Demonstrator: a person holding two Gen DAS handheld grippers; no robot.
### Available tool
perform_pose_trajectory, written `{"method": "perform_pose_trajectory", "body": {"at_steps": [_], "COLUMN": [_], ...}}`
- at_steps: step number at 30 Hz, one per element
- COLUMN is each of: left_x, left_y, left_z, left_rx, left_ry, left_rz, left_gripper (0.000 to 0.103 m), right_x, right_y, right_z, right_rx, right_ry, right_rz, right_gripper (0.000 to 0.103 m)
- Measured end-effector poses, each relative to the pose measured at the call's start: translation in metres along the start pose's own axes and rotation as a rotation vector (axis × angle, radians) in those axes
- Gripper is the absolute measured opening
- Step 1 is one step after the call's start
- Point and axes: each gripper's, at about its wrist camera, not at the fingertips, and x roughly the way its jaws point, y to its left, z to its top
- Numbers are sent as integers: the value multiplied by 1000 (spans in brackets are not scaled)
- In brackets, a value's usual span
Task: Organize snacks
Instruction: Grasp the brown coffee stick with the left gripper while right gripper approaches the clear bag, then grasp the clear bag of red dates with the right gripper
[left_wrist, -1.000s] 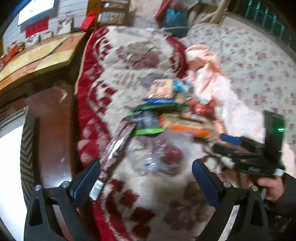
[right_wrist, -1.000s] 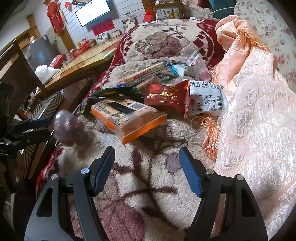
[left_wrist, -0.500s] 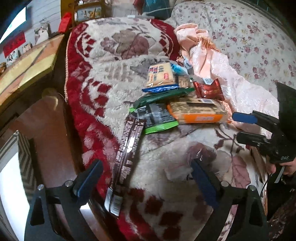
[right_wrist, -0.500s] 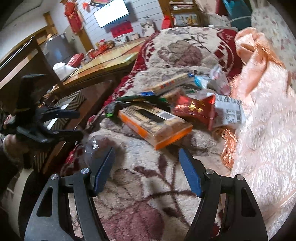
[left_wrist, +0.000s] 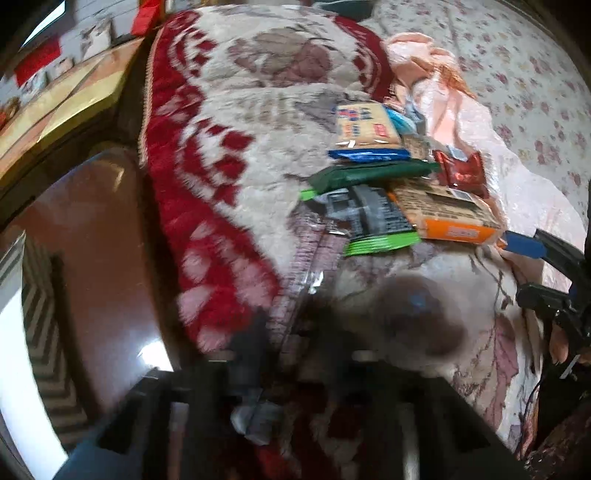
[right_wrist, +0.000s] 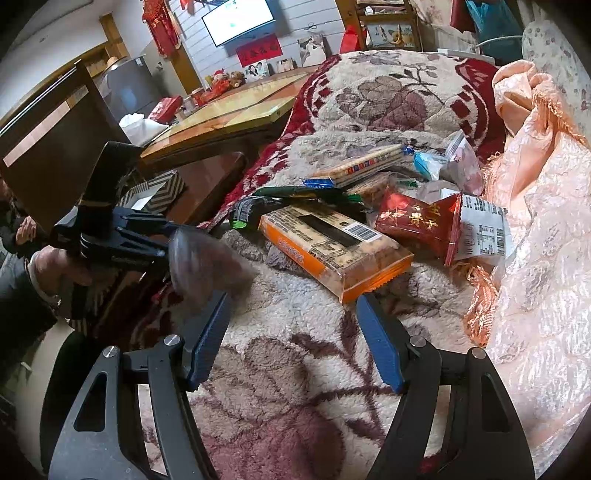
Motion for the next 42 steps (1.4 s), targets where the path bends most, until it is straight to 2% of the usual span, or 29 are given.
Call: {"method": "perform_pose_trajectory", "body": {"at_steps": [2,3,5,9,16,19,23,24,26,27,28,29,32,36,37,41,42], "left_x": [0,1,-2,-13,-23,-25,-28,-28,-26,-25,-24,-23,-18,-5,-3,-4,-6], "left_y": [2,-2,-14,-22,-33,-32,-37,-38,-36,-35,-33,-30,-22,-22,-23,-27,-26], "left_z": [-6,-10,-16,-20,-33,-36,-40,-40,-38,-37,-35,-34,-29,-33,-35,-40,-41], "left_rx": [-23,-5,36,6,-12,-43,-23,-19,-32,-43,-55,-68,-96,-94,-94,-73,-71], "left_ry": [22,26,22,9,2,-2,-5,-4,11,17,18,13,15,55,65,54,56], "left_rz": [-24,-7,35,-15,15,-16,50,67,79,82,86,88,67,83,79,71,68], "left_gripper": [16,15,14,14,12,12,13,15,30,52,69,70,70,68,57,37,26], "right_x": [-1,0,0,-1,-6,-6,-9,-10,-9,-8,-7,-7,-4,-4,-5,-6,-6], "right_y": [3,4,5,6,10,14,16,15,14,13,12,12,14,15,16,19,20], "right_z": [0,1,2,2,5,4,6,7,7,7,7,6,5,6,7,9,10], "right_rx": [-11,-14,-14,-7,-6,-11,-10,0,20,30,36,37,26,25,24,10,3], "right_ry": [-2,-2,0,3,-14,-8,-15,-17,-13,-6,2,7,24,29,28,26,26], "right_rz": [3,3,5,8,17,29,31,32,37,40,41,39,32,39,40,42,42], "right_gripper": [72,72,72,72,72,72,72,72,72,72,72,72,72,72,72,72,72]}}
